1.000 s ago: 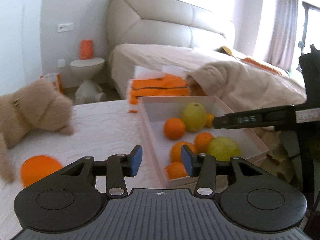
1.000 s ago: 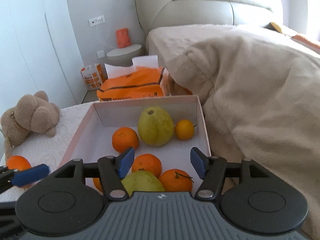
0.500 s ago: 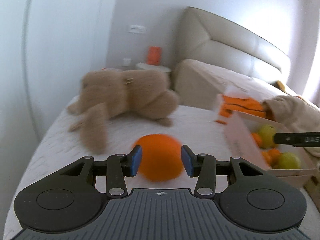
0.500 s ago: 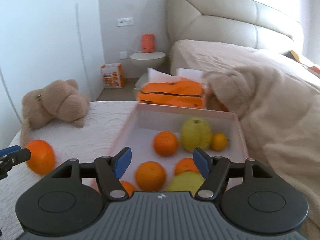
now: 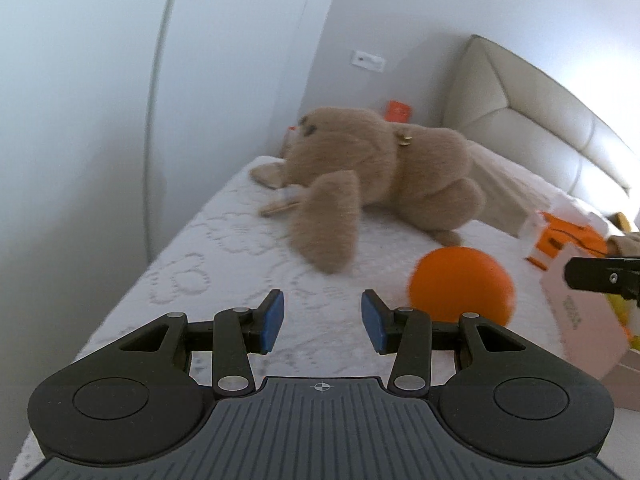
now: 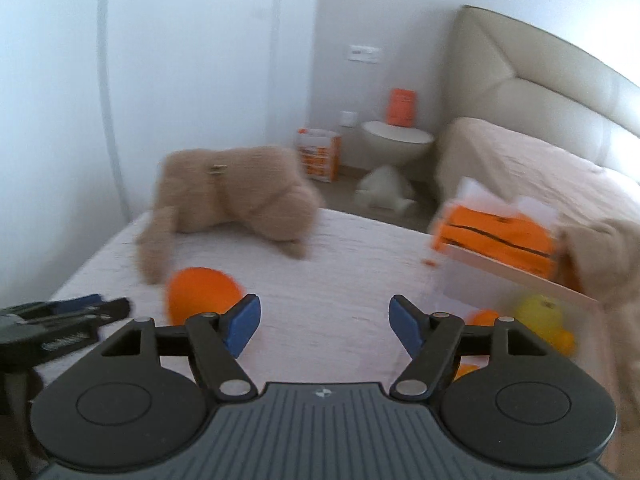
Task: Organize fruits
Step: 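Move the right tool toward the large orange while the left tool also approaches it, then grasp the large orange near the teddy bear with the right tool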
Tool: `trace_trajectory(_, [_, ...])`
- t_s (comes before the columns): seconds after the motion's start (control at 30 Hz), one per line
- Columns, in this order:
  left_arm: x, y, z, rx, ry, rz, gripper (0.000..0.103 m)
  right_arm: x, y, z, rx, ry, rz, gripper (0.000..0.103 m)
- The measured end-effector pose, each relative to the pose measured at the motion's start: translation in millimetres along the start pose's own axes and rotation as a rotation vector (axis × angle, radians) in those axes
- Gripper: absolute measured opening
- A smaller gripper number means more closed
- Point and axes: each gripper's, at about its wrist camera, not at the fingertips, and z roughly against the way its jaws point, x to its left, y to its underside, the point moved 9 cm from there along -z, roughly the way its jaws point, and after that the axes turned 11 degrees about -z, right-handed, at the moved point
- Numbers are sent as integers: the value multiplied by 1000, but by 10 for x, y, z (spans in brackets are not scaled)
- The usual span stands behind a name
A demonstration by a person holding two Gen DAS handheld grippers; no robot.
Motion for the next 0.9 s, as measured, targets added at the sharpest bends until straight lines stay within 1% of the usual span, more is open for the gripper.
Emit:
trace_trajectory(0.07, [42,27,-16,9,-13,7,47,271,36,-84,20,-53,50,72])
trace_trajectory(0.13, [45,35,-11,8,-10,8,47,518,55,-199,22,-72,117,72])
trace_trajectory(0.2, [36,31,9,-1,-12,-1,47,668,52,-334,14,-51,174,72])
trace_trajectory(0.27, [17,33,12,-2,-9,-10,47,780,37,-520,24,-28,205,73])
trace_trajectory(0.3, [11,41,1,4,-3,-9,47,819,35,-599,41,-28,207,73])
trace_trajectory(0.37, [22,55,-16,14,5,2,47,876,44,-802,104,-33,188,73])
trace_trajectory(0.43, [39,59,-20,14,13,16,47,880,67,-963,149,-25,168,74])
trace_trajectory(0.5, [46,63,-16,13,17,23,47,882,85,-1039,157,-1,197,74])
trace_trajectory(0.53, [45,68,-13,14,19,24,47,870,103,-1049,162,15,221,72])
trace_trajectory(0.6, [40,67,-15,16,20,24,47,829,116,-1002,170,-1,227,72])
trace_trajectory(0.67, [36,64,-14,15,19,22,47,720,86,-898,180,-34,175,70])
trace_trajectory(0.77, [31,62,-17,16,16,17,47,486,-5,-676,143,-50,121,70])
trace_trajectory(0.9, [-9,48,0,18,18,5,47,118,-113,-452,94,-13,71,69])
